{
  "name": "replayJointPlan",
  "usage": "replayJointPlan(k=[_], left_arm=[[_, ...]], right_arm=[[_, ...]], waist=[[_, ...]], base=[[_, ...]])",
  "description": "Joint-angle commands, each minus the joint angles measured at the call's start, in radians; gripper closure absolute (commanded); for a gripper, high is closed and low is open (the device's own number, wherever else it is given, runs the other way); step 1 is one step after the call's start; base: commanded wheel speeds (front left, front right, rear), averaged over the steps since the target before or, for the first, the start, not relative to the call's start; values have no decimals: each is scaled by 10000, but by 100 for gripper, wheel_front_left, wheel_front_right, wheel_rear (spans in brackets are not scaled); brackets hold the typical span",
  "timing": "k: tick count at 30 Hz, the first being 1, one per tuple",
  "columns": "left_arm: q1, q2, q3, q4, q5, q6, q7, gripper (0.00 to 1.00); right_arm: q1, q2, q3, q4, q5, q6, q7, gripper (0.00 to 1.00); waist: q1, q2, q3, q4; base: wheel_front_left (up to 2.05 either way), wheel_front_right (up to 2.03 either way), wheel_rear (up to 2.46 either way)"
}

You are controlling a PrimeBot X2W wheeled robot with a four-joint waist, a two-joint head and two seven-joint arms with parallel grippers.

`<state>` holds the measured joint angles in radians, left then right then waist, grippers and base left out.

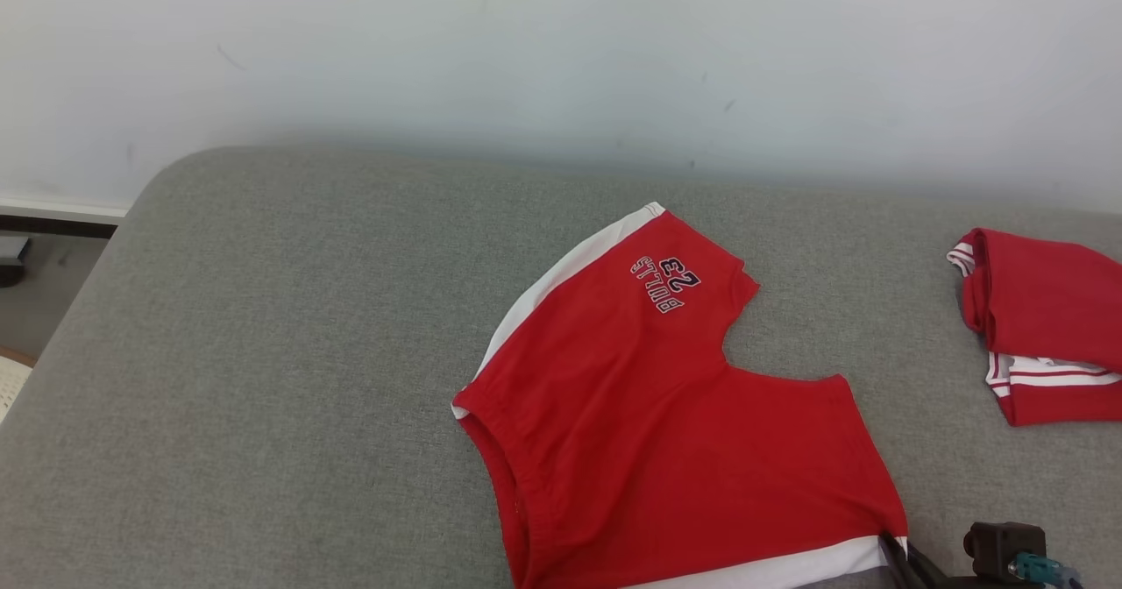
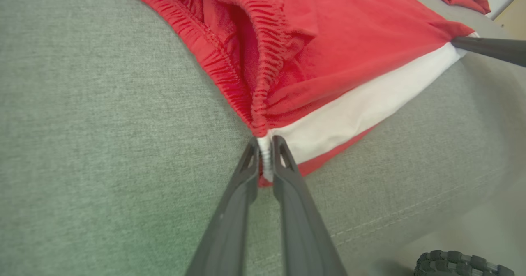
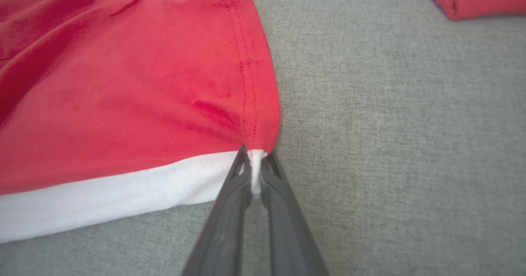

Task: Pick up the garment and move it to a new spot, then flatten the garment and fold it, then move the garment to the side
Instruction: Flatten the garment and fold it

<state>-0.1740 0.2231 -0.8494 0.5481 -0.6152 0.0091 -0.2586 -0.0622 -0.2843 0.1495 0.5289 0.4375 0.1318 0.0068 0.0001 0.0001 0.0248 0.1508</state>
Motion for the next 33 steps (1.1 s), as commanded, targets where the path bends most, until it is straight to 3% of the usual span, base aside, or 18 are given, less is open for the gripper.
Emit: replayJointPlan(k=[1, 5, 14, 18, 27, 33], left_arm=[[-88, -65, -21, 109, 55, -14, -42, 100], [31, -13, 67, -32, 271, 98, -65, 100], [876, 473, 1016, -2229, -45, 183, -65, 100], [1020, 635, 948, -2415, -92, 181, 136, 100], [1178, 430, 865, -1634, -349, -106, 118, 100], [1045, 541, 1400, -2394, -668, -292, -2, 100]], right_arm=[[-21, -38, 42, 87, -14, -19, -97, 100], [60, -133, 38, 76, 147, -19, -310, 100], [862, -131, -378, -1478, 763, -19, -163, 100], [1005, -32, -560, -1904, 823, -19, 180, 100], [1282, 193, -656, -1905, 832, -19, 367, 100], [1101, 49, -897, -2466, 896, -19, 344, 100]], waist=[[-1, -1, -35, 16], [-1, -1, -178, 38], [-1, -1, -200, 134], [-1, -1, -180, 17], [-1, -1, -303, 76], [-1, -1, -370, 146]], base=[[0, 0, 0], [0, 0, 0], [0, 0, 0], [0, 0, 0], [0, 0, 0], [0, 0, 0]])
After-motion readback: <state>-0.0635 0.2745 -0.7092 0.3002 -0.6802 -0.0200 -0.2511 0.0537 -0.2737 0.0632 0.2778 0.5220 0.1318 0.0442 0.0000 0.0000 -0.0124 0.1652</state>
